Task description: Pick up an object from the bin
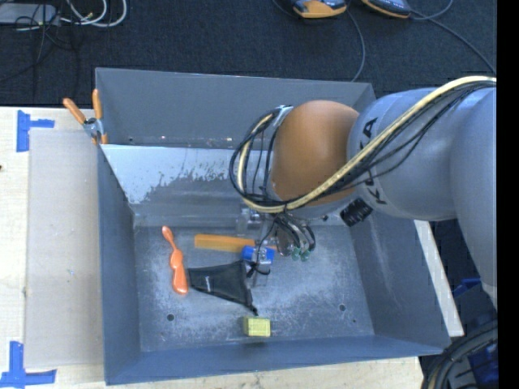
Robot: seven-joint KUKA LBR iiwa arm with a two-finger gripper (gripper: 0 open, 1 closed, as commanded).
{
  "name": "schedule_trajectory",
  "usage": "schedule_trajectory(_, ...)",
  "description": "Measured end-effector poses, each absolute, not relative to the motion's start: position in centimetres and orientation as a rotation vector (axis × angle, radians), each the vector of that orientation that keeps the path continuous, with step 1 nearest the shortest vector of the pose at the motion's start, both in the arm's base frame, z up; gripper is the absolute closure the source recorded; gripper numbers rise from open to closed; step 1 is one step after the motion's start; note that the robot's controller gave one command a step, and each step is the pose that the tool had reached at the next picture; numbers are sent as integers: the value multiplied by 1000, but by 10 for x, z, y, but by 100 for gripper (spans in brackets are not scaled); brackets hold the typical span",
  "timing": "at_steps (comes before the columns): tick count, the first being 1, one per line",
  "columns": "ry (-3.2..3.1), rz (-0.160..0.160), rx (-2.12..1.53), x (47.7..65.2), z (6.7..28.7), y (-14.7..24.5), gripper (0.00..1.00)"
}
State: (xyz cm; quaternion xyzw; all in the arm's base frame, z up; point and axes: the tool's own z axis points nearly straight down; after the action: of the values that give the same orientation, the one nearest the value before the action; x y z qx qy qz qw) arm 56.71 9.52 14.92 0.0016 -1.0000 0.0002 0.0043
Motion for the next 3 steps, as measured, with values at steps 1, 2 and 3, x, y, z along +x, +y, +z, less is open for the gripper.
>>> schedule_trajectory(1, -3141, 0, 1, 569, 154, 95, 0)
schedule_trajectory(2, -3137, -1, -76, 561, 92, 101, 0)
schedule_trajectory(3, -3134, -1, -189, 565, 70, 115, 100)
